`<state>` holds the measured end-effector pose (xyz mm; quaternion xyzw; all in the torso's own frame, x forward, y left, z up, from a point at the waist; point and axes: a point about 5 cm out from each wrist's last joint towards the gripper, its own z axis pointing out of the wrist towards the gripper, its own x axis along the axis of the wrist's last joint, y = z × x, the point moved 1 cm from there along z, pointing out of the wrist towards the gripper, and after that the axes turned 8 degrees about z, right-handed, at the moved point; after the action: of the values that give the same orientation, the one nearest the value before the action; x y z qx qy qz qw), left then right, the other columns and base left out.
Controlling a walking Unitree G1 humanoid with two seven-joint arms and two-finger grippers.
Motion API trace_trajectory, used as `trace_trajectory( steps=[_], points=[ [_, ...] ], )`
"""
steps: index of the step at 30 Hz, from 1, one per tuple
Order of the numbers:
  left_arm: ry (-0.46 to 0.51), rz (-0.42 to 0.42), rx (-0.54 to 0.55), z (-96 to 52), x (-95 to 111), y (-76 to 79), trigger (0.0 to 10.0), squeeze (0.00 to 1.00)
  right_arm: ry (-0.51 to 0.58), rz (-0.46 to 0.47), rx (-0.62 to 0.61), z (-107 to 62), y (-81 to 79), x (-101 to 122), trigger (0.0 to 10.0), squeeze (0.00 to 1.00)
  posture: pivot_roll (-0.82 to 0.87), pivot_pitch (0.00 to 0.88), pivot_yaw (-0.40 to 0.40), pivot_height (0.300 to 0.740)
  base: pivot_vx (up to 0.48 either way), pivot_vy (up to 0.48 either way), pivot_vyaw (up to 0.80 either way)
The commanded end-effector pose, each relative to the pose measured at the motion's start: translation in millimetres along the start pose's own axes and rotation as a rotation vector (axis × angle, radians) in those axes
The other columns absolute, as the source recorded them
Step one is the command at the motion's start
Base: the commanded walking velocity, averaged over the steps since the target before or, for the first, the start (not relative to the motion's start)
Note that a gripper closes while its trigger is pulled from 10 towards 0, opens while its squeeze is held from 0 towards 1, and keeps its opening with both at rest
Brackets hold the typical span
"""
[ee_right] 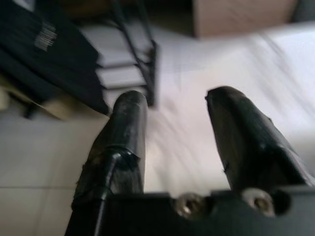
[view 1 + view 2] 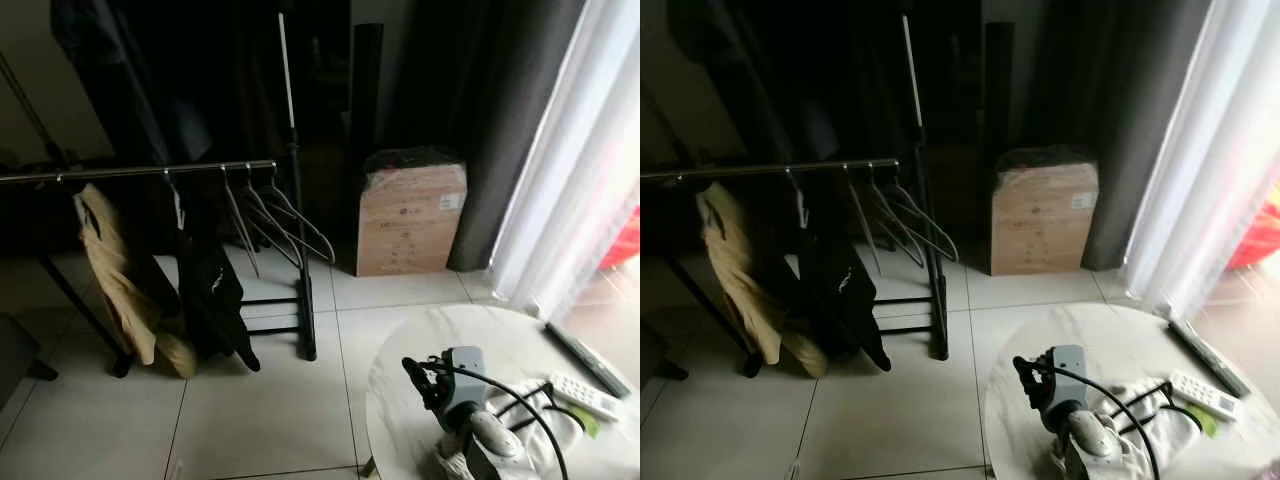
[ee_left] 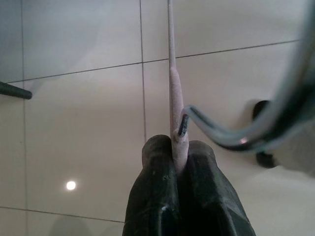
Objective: Hang hanger
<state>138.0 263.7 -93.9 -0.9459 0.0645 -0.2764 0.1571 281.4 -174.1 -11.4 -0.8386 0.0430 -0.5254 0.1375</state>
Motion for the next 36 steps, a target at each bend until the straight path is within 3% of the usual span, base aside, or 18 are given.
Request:
trace_trajectory(
  steps=[1, 14, 25, 26, 27, 28, 30, 33, 36],
  points=[
    [0.0, -0.015, 0.006, -0.9, -2, 1.2, 10.0, 0.0, -0.023, 0.016, -0.027, -2.0, 4.3, -6, 10.0, 0.0, 0.01, 0.0, 0.026, 0.74, 0.0, 0.262, 0.0],
    [0.007, -0.017, -0.003, -0.8, -1, 3.1, 10.0, 0.0, -0.097, 0.04, -0.106, -6.8, 14.1, -24, 10.0, 0.0, 0.01, 0.0, 0.024, 0.74, 0.0, 0.374, 0.0],
    [0.077, -0.023, -0.002, -1.0, 7, 3.7, 10.0, 0.0, -0.185, 0.076, -0.169, -10.2, 16.9, -41, 10.0, 0.0, 0.01, 0.0, 0.029, 0.74, 0.0, 0.386, 0.0],
    [0.134, 0.009, 0.021, 2.1, 24, 2.1, 10.0, 0.0, -0.198, 0.088, -0.179, -11.5, 17.5, -44, 10.0, 0.0, 0.01, 0.0, 0.03, 0.74, 0.0, 0.386, 0.0],
    [0.31, 0.044, 0.05, 5.9, 77, -1.3, 10.0, 0.0, -0.225, 0.098, -0.197, -14.4, 18.8, -50, 10.0, 0.0, 0.01, 0.0, 0.03, 0.74, 0.0, 0.274, 0.0],
    [0.37, 0.042, 0.056, 5.3, 94, -2.5, 10.0, 0.0, -0.233, 0.102, -0.2, -15.6, 19.0, -53, 10.0, 0.0, 0.01, 0.0, 0.03, 0.74, 0.0, 0.274, 0.0],
    [0.461, 0.033, 0.07, 1.9, 115, -8.8, 10.0, 0.0, -0.282, 0.104, -0.214, -21.2, 19.8, -64, 10.0, 0.0, 0.01, 0.0, 0.03, 0.74, 0.0, 0.326, 0.0],
    [0.489, 0.039, 0.079, 0.6, 119, -12.2, 10.0, 0.0, -0.307, 0.102, -0.223, -24.1, 20.0, -70, 10.0, 0.0, 0.02, 0.0, 0.029, 0.74, 0.0, 0.178, 0.0],
    [0.61, 0.021, 0.097, -8.0, 138, -18.6, 10.0, 0.0, -0.379, 0.103, -0.262, -34.4, 22.9, -86, 10.0, 0.0, 0.03, 0.0, 0.028, 0.74, 0.0, 0.0, 0.0]
  ],
)
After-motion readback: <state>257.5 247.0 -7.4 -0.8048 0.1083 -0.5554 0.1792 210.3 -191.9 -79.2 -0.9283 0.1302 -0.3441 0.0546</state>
